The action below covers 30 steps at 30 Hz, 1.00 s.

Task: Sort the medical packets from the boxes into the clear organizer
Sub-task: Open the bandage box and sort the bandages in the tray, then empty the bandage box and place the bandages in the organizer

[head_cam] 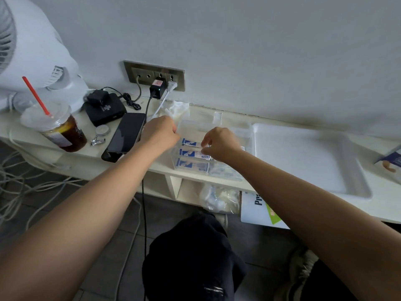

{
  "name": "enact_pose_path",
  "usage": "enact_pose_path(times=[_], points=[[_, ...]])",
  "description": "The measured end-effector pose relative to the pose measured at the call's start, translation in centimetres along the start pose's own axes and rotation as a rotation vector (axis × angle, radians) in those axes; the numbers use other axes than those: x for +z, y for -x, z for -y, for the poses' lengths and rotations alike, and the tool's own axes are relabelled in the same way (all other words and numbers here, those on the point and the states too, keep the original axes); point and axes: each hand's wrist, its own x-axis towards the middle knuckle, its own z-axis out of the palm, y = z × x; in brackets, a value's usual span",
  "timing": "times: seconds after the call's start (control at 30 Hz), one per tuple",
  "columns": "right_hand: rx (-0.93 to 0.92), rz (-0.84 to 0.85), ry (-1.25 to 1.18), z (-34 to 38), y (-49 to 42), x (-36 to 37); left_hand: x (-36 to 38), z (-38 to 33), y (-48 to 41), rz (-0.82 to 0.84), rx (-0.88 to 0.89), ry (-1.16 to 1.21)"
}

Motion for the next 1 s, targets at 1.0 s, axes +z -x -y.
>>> enact_pose_path(times=[1.0], points=[[0.443,-0.595,-0.111,-26.8,13.1,-20.5,8.8,-36.9,0.5,0.423,0.431,0.599]])
